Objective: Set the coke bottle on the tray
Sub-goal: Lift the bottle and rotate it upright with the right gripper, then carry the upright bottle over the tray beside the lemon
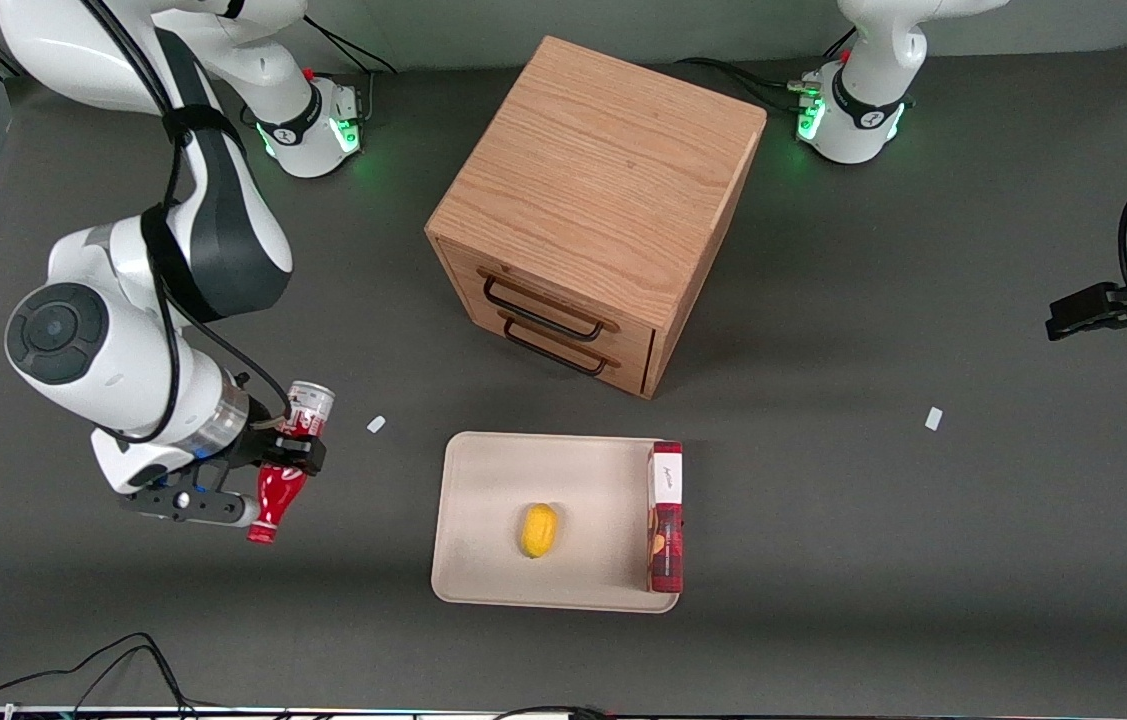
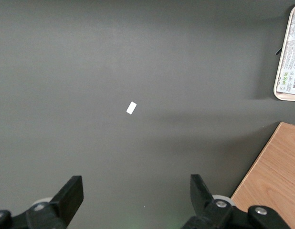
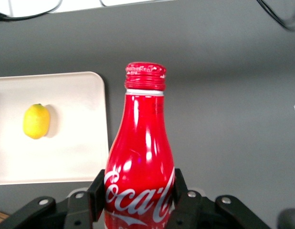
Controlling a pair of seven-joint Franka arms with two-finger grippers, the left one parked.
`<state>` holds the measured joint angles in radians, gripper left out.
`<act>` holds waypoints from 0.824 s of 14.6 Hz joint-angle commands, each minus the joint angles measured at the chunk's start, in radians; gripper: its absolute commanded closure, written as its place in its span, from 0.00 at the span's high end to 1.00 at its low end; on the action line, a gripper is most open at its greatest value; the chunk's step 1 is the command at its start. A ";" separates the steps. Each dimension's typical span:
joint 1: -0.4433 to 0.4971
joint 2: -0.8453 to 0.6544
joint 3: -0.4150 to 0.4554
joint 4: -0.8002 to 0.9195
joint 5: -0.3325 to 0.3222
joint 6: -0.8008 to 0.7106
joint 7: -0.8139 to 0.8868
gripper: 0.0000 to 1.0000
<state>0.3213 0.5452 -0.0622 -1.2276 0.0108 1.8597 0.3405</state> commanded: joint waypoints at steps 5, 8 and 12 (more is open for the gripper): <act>0.016 0.309 0.077 0.240 0.011 0.252 -0.138 0.05; 0.016 0.415 0.111 0.241 0.011 0.386 -0.147 0.11; 0.044 0.498 0.117 0.238 0.012 0.438 -0.136 0.15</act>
<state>0.3496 1.0000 0.0507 -1.0488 0.0108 2.2934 0.2162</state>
